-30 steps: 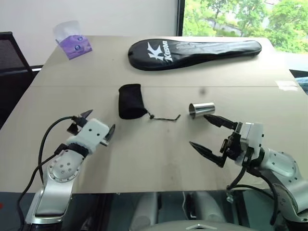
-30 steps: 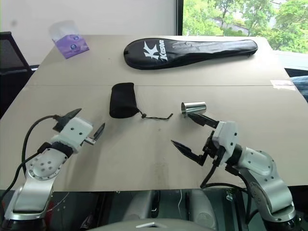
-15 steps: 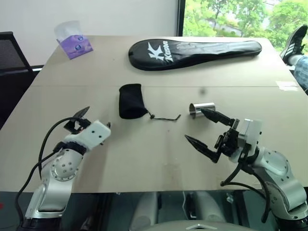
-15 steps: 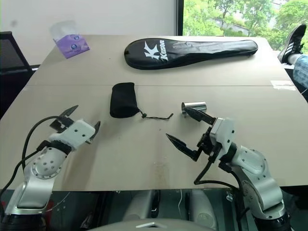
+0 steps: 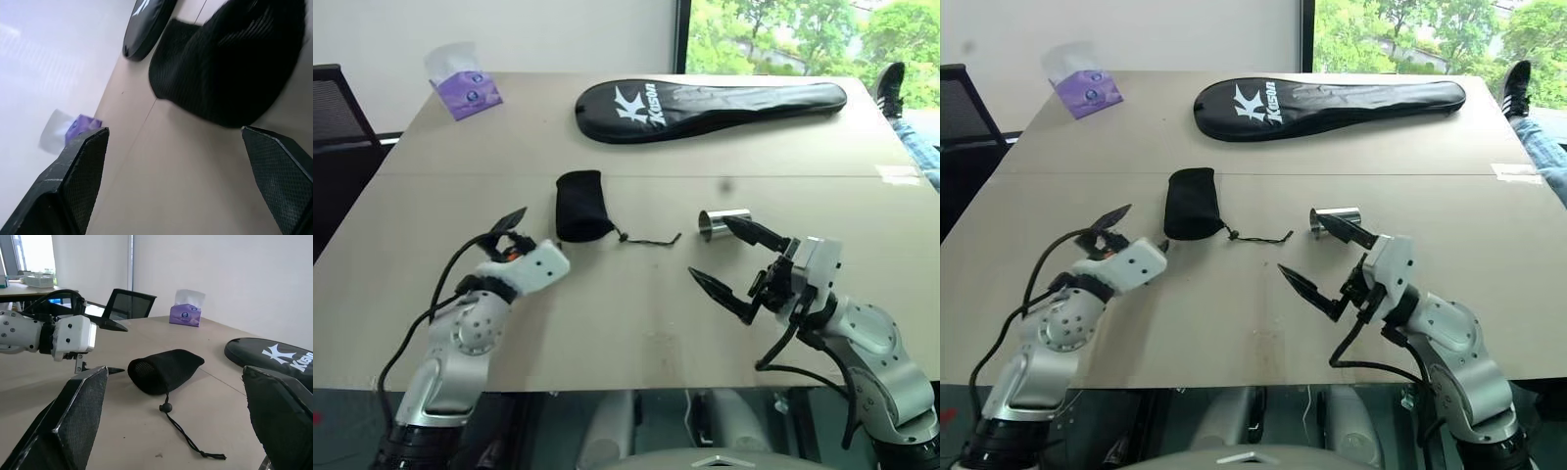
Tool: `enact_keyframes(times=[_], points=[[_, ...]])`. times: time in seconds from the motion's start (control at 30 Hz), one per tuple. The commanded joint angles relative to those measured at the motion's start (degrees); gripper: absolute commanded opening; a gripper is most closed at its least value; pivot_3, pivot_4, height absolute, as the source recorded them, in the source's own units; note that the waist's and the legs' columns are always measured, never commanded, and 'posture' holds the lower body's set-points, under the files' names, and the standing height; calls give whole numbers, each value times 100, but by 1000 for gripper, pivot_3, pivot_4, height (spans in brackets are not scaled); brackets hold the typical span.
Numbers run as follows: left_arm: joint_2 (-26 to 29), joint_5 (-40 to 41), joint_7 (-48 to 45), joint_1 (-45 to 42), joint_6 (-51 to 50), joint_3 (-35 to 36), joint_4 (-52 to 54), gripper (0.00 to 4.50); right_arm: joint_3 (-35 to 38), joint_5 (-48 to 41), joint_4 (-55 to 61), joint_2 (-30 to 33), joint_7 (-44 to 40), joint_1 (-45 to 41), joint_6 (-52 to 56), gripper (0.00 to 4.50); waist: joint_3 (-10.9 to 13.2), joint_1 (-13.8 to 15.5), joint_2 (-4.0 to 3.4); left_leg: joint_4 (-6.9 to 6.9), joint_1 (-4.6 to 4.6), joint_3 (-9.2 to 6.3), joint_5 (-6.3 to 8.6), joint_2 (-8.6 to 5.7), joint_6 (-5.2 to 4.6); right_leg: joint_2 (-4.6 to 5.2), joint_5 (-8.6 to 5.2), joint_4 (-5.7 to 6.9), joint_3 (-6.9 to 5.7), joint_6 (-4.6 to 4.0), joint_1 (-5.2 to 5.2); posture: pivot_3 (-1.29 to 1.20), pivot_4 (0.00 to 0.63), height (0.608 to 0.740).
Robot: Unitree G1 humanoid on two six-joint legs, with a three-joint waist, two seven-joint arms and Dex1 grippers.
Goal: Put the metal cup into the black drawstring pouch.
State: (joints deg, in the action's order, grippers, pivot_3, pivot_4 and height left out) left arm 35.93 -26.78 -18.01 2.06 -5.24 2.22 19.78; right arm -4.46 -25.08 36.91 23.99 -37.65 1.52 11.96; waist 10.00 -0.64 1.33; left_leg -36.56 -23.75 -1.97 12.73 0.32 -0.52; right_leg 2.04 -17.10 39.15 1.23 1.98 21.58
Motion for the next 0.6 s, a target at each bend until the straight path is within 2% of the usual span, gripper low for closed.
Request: enact_keyframes(times=[0.03, 0.2, 0.6], points=[[-72, 49, -221, -225, -192, -82, 321, 4470, 111, 19, 49, 125, -32, 145, -63, 4500, 0, 1, 0, 0, 0, -1, 0, 0, 0, 0, 0, 3, 0, 0, 0, 0, 150, 740], [-194, -180, -434, -728, -510, -409, 369, 4470, 195, 13, 77, 258, -29, 258, -66, 4500, 0, -2, 0, -13, 2, 0, 0, -3, 0, -4, 0, 27, -8, 0, 2, 0, 150, 740], [-272, -1564, -1096, -1814, -2014, -1292, 134, 4470, 255, -81, 295, 331, 226, 62, 250, 4500, 0, -11, 0, -45, 1, 1, 0, -7, -1, -26, -2, 63, -16, 1, 5, 0, 150, 740]])
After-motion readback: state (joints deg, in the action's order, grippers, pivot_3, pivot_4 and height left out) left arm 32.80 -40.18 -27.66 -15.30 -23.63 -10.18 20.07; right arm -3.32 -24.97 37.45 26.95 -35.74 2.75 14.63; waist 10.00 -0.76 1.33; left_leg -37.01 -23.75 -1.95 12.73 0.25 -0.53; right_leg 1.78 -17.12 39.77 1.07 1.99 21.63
